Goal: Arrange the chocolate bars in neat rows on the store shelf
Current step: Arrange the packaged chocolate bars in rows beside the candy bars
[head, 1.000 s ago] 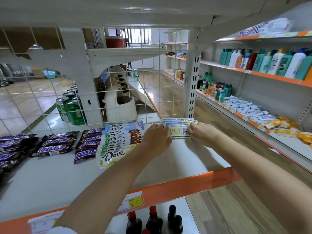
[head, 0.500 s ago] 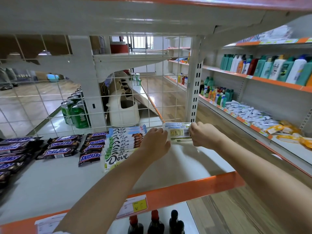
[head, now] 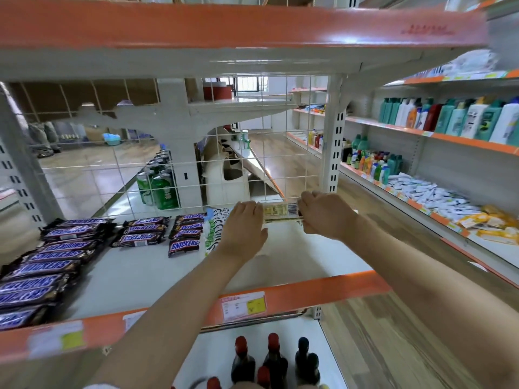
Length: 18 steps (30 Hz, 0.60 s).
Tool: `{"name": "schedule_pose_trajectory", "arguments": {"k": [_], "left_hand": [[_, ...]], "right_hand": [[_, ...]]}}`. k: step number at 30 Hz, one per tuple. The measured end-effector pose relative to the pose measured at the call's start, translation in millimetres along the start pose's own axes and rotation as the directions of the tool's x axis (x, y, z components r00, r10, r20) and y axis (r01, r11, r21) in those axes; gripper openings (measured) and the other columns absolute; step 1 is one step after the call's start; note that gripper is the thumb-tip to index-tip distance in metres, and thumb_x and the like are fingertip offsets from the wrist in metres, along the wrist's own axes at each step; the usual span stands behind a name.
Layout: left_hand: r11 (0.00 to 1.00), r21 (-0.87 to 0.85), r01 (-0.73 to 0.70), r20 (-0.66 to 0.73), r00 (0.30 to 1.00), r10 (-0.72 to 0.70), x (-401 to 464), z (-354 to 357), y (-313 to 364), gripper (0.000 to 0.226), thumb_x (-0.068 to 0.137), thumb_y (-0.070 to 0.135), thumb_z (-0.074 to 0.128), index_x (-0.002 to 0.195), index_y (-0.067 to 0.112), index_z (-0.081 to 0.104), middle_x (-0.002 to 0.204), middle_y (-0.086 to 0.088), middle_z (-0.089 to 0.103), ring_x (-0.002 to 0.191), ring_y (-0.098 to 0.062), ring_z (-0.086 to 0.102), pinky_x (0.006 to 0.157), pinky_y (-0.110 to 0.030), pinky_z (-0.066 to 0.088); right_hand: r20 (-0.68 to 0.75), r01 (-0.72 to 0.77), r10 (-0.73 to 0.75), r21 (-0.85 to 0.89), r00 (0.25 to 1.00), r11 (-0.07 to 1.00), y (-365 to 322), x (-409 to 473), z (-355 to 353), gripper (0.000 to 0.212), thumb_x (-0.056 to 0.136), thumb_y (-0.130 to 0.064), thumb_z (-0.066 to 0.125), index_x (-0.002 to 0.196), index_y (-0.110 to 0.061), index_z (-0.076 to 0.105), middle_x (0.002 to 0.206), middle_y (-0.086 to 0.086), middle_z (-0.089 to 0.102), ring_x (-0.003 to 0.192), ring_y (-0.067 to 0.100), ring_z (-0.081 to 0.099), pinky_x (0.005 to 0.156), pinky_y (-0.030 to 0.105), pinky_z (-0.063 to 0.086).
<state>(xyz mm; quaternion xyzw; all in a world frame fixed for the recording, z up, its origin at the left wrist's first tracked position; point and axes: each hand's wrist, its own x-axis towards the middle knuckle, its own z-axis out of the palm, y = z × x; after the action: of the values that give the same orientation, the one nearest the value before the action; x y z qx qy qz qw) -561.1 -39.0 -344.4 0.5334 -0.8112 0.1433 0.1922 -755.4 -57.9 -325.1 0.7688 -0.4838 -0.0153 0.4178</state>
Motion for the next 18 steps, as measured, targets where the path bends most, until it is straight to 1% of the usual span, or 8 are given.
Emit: {"name": "schedule_pose_trajectory", "arguments": {"k": [4, 7, 11, 15, 17, 18], "left_hand": [[0.998, 0.017, 0.053, 0.017, 0.998, -0.053, -24, -16, -17, 0.056, 0.093, 0.028, 0.046, 0.142, 0.004, 0.03, 0.144, -0.009, 0.037, 0.133, -0.023, 0.03, 0.111, -0.028, 0.019], [0.996, 0.041, 0.075, 0.02, 0.997, -0.076, -43, -27, -26, 0.058, 0.094, 0.033, 0.046, 0.142, 0.005, 0.029, 0.144, -0.009, 0.036, 0.134, -0.023, 0.029, 0.111, -0.028, 0.019], [0.994, 0.049, 0.097, -0.01, 0.995, -0.097, -61, -37, -40, 0.062, 0.093, 0.037, 0.049, 0.142, 0.005, 0.03, 0.144, -0.01, 0.035, 0.134, -0.025, 0.029, 0.111, -0.03, 0.02], [0.993, 0.07, 0.094, -0.031, 0.995, -0.092, -76, -43, -48, 0.07, 0.091, 0.041, 0.053, 0.144, 0.004, 0.025, 0.148, -0.011, 0.028, 0.138, -0.026, 0.023, 0.115, -0.033, 0.016], [0.994, 0.078, 0.078, -0.045, 0.996, -0.074, -81, -44, -48, 0.071, 0.091, 0.037, 0.055, 0.144, 0.001, 0.025, 0.149, -0.014, 0.027, 0.139, -0.027, 0.023, 0.115, -0.034, 0.015], [0.994, 0.084, 0.07, -0.056, 0.996, -0.065, -83, -45, -48, 0.071, 0.09, 0.034, 0.058, 0.143, -0.001, 0.027, 0.148, -0.016, 0.03, 0.139, -0.029, 0.025, 0.115, -0.036, 0.017]], "right_hand": [[-0.043, 0.004, -0.001, 0.068, 0.999, 0.998, -21, -2, -24, 0.031, 0.038, -0.027, 0.078, 0.06, -0.011, 0.066, 0.054, 0.002, 0.054, 0.037, 0.016, 0.047, 0.038, 0.014, 0.026], [-0.038, 0.02, -0.017, 0.078, 0.999, 0.997, -36, -3, -40, 0.033, 0.034, -0.031, 0.078, 0.058, -0.012, 0.066, 0.055, 0.002, 0.056, 0.037, 0.015, 0.048, 0.04, 0.013, 0.023], [-0.065, 0.042, -0.035, 0.104, 0.997, 0.994, -51, -2, -60, 0.031, 0.031, -0.031, 0.077, 0.052, -0.015, 0.061, 0.052, -0.001, 0.053, 0.036, 0.014, 0.046, 0.042, 0.015, 0.017], [-0.102, 0.087, -0.069, 0.184, 0.992, 0.979, -63, 0, -76, 0.039, 0.025, -0.032, 0.081, 0.053, -0.011, 0.062, 0.052, 0.001, 0.051, 0.037, 0.016, 0.047, 0.036, 0.013, 0.028], [-0.13, 0.118, -0.093, 0.197, 0.987, 0.973, -68, 1, -83, 0.04, 0.024, -0.03, 0.082, 0.052, -0.01, 0.061, 0.051, 0.001, 0.05, 0.036, 0.017, 0.046, 0.036, 0.012, 0.03], [-0.134, 0.134, -0.108, 0.205, 0.985, 0.97, -71, 1, -86, 0.04, 0.024, -0.028, 0.082, 0.052, -0.01, 0.06, 0.051, 0.002, 0.049, 0.036, 0.017, 0.046, 0.036, 0.013, 0.03]]}}
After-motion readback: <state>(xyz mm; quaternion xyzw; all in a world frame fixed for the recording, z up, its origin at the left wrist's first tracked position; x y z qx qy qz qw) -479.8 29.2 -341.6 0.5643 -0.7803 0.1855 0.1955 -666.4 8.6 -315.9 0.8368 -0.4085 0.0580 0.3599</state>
